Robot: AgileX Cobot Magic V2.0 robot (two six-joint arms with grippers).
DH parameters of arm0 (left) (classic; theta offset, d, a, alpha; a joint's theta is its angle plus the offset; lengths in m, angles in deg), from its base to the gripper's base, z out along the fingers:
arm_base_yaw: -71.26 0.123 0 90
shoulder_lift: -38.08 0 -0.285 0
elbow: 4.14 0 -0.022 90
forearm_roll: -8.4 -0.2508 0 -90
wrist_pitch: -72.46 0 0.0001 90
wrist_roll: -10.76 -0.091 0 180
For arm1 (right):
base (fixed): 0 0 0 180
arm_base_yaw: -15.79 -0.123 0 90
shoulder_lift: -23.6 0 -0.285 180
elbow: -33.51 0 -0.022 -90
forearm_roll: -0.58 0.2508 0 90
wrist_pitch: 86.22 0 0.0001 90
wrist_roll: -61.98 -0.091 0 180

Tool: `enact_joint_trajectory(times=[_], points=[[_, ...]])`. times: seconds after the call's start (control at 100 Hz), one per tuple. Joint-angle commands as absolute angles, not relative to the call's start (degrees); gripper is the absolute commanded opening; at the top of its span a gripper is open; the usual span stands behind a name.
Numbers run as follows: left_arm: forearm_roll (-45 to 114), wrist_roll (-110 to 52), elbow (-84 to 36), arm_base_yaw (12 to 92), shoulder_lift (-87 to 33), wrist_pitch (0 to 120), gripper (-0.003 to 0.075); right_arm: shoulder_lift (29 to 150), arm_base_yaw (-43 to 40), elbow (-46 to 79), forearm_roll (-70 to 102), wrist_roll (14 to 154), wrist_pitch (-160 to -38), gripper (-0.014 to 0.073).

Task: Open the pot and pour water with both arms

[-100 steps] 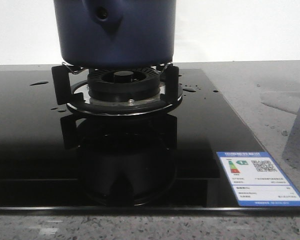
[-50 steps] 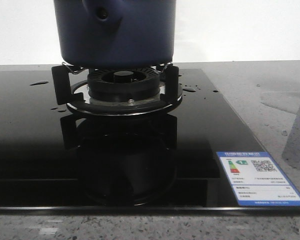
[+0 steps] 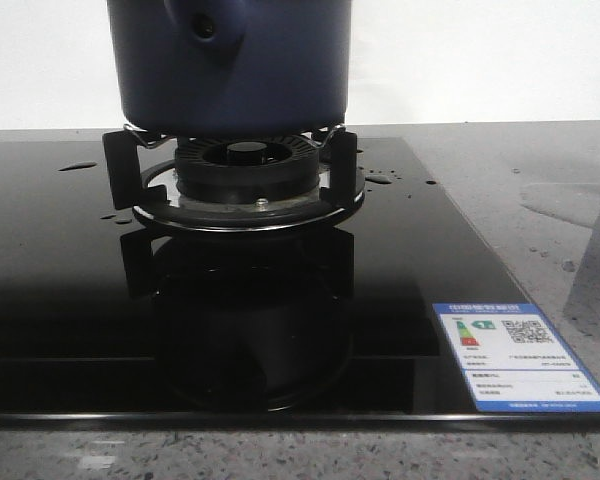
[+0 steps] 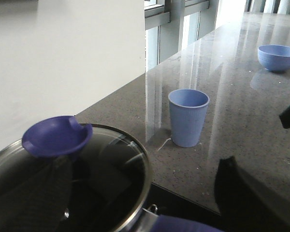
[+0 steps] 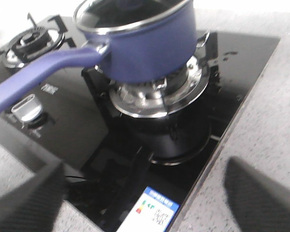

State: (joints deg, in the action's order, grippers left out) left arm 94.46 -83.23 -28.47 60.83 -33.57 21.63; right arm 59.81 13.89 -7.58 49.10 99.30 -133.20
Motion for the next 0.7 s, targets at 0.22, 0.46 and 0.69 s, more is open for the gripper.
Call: enact_joint_trajectory(times=[0.22, 0.46, 0.69], points=[[102.0, -86.6, -17.2, 60.3, -47.2, 21.6, 0.0571, 60.6, 14.2, -5.6, 51.9, 100.1, -129.0, 0.0636], [103.7, -92.6, -11.4, 58.7, -56.1, 19.4, 0.0571, 60.6, 14.2, -5.6, 51.9, 100.1, -126.3, 0.0636], [104.4, -93.0, -8.5, 56.8, -61.0, 19.4, 0.057, 60.6, 14.2, -5.6, 51.9, 100.1, -126.2, 0.0636]])
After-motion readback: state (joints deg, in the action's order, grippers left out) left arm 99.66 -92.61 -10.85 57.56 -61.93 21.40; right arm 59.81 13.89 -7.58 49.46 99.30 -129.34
